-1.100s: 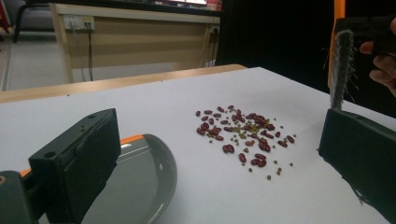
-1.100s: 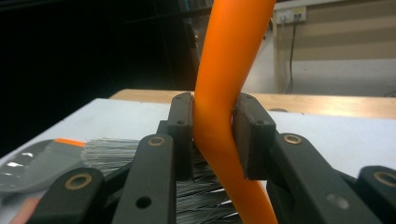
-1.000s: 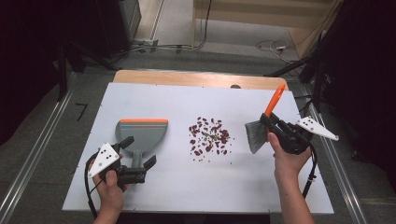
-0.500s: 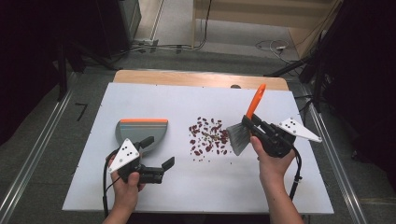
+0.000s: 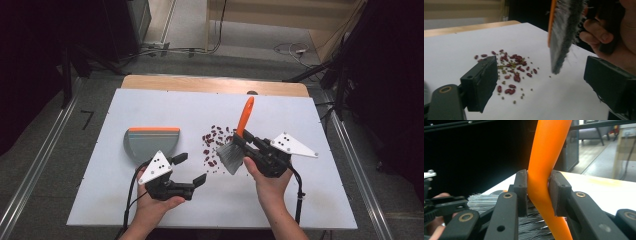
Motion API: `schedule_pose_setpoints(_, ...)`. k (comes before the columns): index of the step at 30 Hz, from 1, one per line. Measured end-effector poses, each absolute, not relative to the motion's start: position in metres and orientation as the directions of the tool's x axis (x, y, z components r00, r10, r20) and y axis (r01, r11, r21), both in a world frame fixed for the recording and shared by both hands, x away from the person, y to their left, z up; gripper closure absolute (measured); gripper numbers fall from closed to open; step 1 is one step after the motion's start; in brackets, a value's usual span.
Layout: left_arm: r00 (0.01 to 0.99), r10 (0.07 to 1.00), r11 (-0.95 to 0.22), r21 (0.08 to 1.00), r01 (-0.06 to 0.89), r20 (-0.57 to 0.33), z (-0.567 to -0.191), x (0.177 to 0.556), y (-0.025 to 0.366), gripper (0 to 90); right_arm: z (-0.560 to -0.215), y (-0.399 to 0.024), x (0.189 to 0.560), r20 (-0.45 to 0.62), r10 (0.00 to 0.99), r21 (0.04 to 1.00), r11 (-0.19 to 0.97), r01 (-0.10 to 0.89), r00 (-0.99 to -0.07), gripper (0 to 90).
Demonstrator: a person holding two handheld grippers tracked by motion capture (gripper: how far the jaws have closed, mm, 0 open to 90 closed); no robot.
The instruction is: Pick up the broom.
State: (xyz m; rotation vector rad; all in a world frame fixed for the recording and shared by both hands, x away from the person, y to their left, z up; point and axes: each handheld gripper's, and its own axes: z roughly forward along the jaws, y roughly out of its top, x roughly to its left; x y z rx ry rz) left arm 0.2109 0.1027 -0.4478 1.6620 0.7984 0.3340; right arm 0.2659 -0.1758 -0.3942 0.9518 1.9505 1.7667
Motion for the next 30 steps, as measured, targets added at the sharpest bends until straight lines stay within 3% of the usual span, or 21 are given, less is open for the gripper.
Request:
schedule_pose_setpoints(8, 0.73, 0.653, -0.089, 0.936, 0.34, -0.203, -0.452, 0.209, 0.085, 22.1, -0.4, -0.152, 0.256, 0.182, 0.636, 0.966, 0.026, 0.256, -0.75, 68.8)
schedule_pose_setpoints(17, 0.722, 0.664, -0.088, 0.938, 0.336, -0.196, -0.453, 0.207, 0.078, 37.1, -0.4, -0.134, 0.242, 0.182, 0.61, 0.968, 0.025, 0.248, -0.772, 68.8)
schedule_pose_setpoints(21, 0.722, 0.664, -0.093, 0.936, 0.34, -0.196, -0.453, 0.207, 0.078, 50.0, -0.401, -0.127, 0.237, 0.171, 0.603, 0.97, 0.035, 0.24, -0.779, 68.8)
schedule_pose_setpoints(26, 0.719, 0.665, -0.095, 0.931, 0.352, -0.204, -0.453, 0.209, 0.082, 76.7, -0.403, -0.124, 0.236, 0.163, 0.597, 0.97, 0.049, 0.238, -0.786, 68.7)
schedule_pose_setpoints(30, 0.722, 0.661, -0.109, 0.926, 0.362, -0.205, -0.453, 0.211, 0.088, 82.7, -0.403, -0.124, 0.24, 0.168, 0.575, 0.965, 0.07, 0.252, -0.801, 67.4)
